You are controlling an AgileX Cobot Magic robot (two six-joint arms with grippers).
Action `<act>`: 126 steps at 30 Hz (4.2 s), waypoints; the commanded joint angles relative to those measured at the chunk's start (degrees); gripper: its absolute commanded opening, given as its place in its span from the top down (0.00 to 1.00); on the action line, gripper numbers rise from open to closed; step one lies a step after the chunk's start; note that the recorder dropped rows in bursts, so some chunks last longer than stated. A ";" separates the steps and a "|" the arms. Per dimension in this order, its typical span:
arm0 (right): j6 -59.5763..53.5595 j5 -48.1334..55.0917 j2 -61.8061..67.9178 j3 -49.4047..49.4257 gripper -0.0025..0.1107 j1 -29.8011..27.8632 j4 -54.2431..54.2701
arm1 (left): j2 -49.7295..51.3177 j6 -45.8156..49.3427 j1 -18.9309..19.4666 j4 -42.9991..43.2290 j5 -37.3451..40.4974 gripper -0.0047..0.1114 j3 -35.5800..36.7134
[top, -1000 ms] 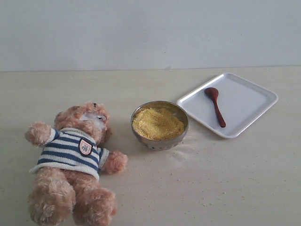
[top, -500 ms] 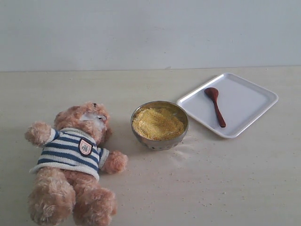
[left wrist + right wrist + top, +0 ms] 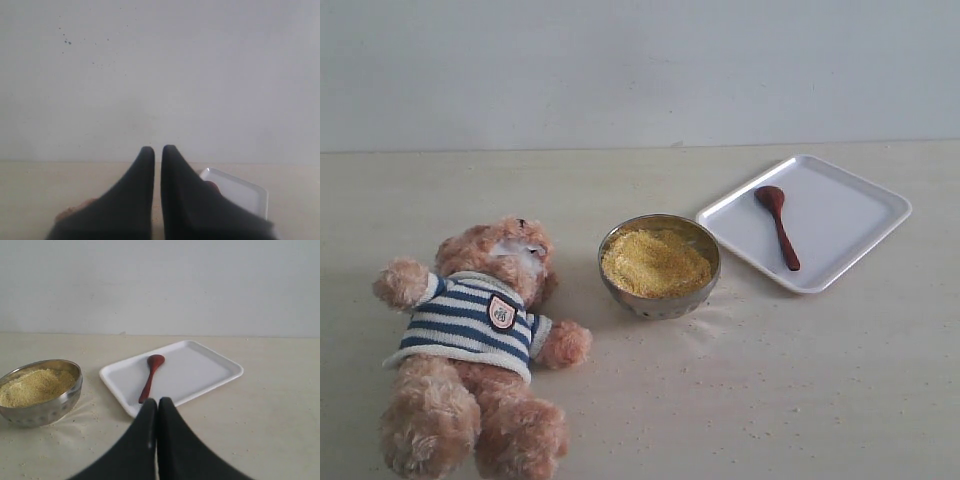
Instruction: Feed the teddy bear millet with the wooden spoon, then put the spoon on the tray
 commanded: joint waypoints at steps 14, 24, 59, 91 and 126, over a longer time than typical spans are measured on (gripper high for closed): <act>0.28 -3.43 -0.38 0.26 0.98 2.74 -3.09 | -0.09 -0.20 -0.02 -0.24 0.24 0.92 0.48; 0.67 -3.43 -0.38 0.26 0.98 -3.78 -3.09 | -0.09 -0.04 -0.02 -0.24 0.24 0.92 0.47; 0.67 -3.43 -0.38 0.26 0.98 -5.83 -3.09 | -0.09 -41.04 -0.02 37.30 -8.84 0.92 0.47; 0.67 -3.43 -0.38 0.26 0.98 -5.83 -3.09 | -0.09 -85.78 -0.02 85.76 -27.97 0.92 3.49; 0.67 -3.43 -0.38 0.26 0.98 -5.83 -3.09 | -0.09 -77.63 -0.02 84.34 -27.97 0.92 3.49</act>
